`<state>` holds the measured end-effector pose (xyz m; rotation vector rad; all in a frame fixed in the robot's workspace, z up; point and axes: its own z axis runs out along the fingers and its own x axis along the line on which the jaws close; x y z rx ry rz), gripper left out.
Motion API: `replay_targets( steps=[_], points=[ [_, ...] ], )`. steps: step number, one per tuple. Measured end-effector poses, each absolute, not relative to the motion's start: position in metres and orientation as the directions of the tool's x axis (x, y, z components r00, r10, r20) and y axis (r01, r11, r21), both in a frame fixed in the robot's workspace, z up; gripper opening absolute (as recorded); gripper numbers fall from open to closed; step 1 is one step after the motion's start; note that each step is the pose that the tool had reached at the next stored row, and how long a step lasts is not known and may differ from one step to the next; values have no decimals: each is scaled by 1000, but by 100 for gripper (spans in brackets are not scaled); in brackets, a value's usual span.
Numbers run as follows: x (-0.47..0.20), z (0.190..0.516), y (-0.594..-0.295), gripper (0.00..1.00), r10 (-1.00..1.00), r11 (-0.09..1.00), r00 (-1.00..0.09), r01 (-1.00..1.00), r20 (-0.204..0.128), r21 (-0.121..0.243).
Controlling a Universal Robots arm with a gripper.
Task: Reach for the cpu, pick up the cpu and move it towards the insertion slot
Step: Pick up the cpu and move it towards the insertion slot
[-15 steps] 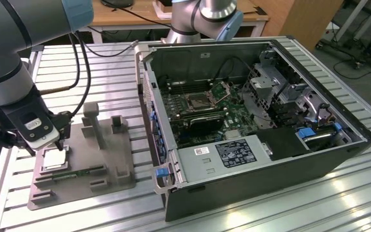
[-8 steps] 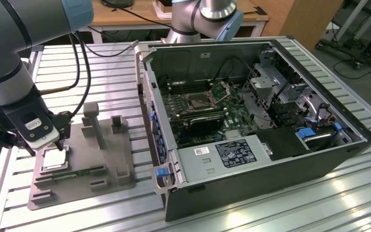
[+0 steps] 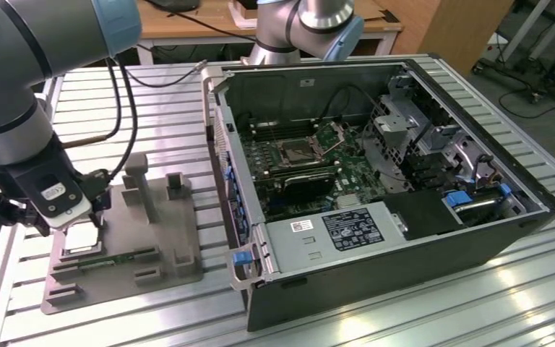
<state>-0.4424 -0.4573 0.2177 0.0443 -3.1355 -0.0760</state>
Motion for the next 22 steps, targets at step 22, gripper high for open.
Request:
replay_targets(
  steps=[22],
  points=[
    [-442,198,-458,71,-12,999,-1000,-11,5,49]
  ],
)
